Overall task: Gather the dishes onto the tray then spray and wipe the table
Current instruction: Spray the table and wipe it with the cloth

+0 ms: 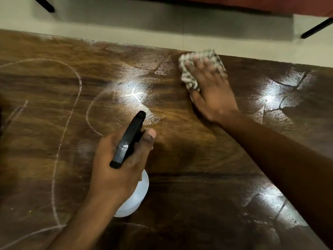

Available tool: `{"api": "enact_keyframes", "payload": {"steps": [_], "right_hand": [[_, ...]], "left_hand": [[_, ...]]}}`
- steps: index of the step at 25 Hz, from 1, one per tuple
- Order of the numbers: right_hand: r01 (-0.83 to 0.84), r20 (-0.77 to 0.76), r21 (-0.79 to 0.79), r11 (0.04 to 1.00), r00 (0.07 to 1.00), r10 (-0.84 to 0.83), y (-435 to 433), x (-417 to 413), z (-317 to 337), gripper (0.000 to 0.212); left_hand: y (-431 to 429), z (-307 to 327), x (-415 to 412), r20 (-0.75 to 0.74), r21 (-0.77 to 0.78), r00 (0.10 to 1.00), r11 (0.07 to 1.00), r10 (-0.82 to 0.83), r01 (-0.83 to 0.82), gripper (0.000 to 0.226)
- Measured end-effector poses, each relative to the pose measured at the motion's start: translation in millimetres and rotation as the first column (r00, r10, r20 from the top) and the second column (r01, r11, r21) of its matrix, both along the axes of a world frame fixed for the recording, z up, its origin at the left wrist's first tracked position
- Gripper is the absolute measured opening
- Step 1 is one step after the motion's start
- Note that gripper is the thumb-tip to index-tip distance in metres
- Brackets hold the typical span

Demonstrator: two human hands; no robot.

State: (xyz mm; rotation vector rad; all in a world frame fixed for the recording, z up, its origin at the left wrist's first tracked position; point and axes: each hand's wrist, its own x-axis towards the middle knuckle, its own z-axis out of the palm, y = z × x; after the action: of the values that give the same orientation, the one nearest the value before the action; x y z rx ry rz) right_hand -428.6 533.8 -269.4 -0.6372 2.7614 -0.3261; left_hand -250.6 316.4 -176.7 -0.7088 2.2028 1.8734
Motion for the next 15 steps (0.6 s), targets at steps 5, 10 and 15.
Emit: {"api": "enact_keyframes", "payload": {"steps": [5,10,15], "right_hand": [[0.285,0.110,-0.021,0.958,0.953,-0.281,-83.0,8.1,6.7,0.071],[-0.343,0.100,0.016,0.939,0.935,0.340,-57.7,3.2,5.6,0.070],[0.332,0.087,-0.051,0.942,0.941,-0.326,-80.2,-15.6,4.8,0.069]], "left_hand": [[-15.0,3.5,10.3,0.022,-0.042,1.000,0.999,-0.016,0.017,0.051],[-20.2,3.6,17.4,-0.008,-0.032,1.000,0.999,-0.015,0.015,0.059],[-22.7,3.6,27.1,-0.055,0.018,0.998,1.000,0.009,-0.008,0.045]]}}
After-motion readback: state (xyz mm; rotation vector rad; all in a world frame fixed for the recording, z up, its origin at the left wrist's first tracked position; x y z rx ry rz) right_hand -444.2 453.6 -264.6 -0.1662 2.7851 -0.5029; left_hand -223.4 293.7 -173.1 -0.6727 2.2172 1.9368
